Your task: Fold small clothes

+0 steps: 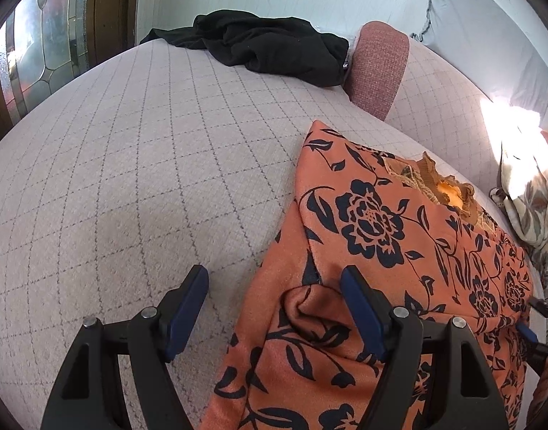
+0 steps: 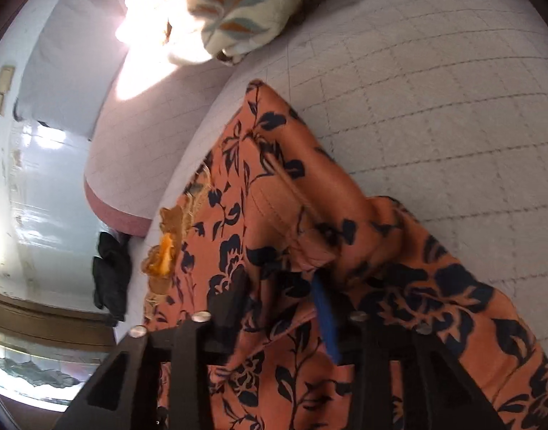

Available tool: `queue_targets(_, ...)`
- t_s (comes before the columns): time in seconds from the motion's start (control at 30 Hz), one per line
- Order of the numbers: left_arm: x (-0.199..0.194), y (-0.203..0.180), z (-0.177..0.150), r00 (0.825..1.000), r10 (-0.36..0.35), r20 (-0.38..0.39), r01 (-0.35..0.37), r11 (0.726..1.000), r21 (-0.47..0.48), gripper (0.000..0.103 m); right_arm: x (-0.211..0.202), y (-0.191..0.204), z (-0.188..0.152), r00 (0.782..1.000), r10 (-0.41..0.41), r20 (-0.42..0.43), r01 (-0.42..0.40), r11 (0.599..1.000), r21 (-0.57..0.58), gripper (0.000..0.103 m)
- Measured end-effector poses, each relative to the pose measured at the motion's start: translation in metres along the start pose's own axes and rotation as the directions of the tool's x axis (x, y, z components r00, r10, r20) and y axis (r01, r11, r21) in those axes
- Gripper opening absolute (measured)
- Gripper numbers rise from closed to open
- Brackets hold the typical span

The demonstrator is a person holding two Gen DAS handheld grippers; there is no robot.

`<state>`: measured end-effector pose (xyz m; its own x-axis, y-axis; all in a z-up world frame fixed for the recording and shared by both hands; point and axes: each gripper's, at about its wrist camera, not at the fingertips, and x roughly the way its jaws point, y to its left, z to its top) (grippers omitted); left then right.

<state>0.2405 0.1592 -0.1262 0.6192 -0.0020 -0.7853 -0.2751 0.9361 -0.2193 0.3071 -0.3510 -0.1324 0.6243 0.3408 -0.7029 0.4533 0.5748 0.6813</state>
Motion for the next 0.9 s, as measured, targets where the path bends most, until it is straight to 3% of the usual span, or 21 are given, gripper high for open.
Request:
queue_targets(0.03,0.001,0.0,0.001,1.0,0.001,0.002,-0.001,1.0,0.002,0.077,-0.008,0.001,0.001,1.0,0.002,0.024,-0.001,1.0,-0.023,0.061)
queue_targets(0.17,0.002,-0.001,0.0,1.0,0.008,0.009,-0.008,1.0,0.018,0.077,-0.028,0.0,0.018,0.993,0.042,0.106,-0.037,0.998,-0.045,0.061)
queue_targets(0.27,0.002,-0.001,0.0,1.0,0.007,0.007,-0.007,0.999,0.032,0.077,-0.03,-0.001,0.037,0.992,0.094,0.08,-0.088,0.993,-0.079,0.062)
queue_targets(0.33,0.003,-0.001,0.001,1.0,0.004,0.006,-0.004,0.999,0.033,0.078,-0.03,0.012,0.044,0.991,0.112,0.072,-0.098,0.979,-0.177,0.062)
queue_targets(0.5,0.004,-0.002,0.001,1.0,0.004,0.007,-0.005,0.999,0.037,0.079,-0.002,0.02,0.042,0.998,-0.023,-0.061,0.003,0.954,-0.301,0.062)
queue_targets(0.67,0.005,-0.002,0.001,1.0,0.001,0.01,-0.001,0.999,0.035,0.079,0.002,0.012,0.036,0.998,-0.031,-0.049,0.018,0.964,-0.264,0.06)
queue_targets(0.8,0.005,0.0,0.001,1.0,-0.006,0.01,0.006,1.0,0.03,0.079,0.004,0.007,0.032,0.997,-0.037,-0.067,0.018,0.965,-0.263,0.046)
queue_targets(0.87,0.005,0.0,0.0,1.0,-0.006,0.01,0.006,0.999,0.032,0.079,0.006,0.003,0.034,0.996,-0.046,-0.071,0.026,0.964,-0.263,0.03)
queue_targets(0.9,0.005,0.0,0.0,1.0,-0.006,0.011,0.006,0.999,0.033,0.079,0.004,0.001,0.037,0.997,-0.046,-0.066,0.028,0.966,-0.256,0.011)
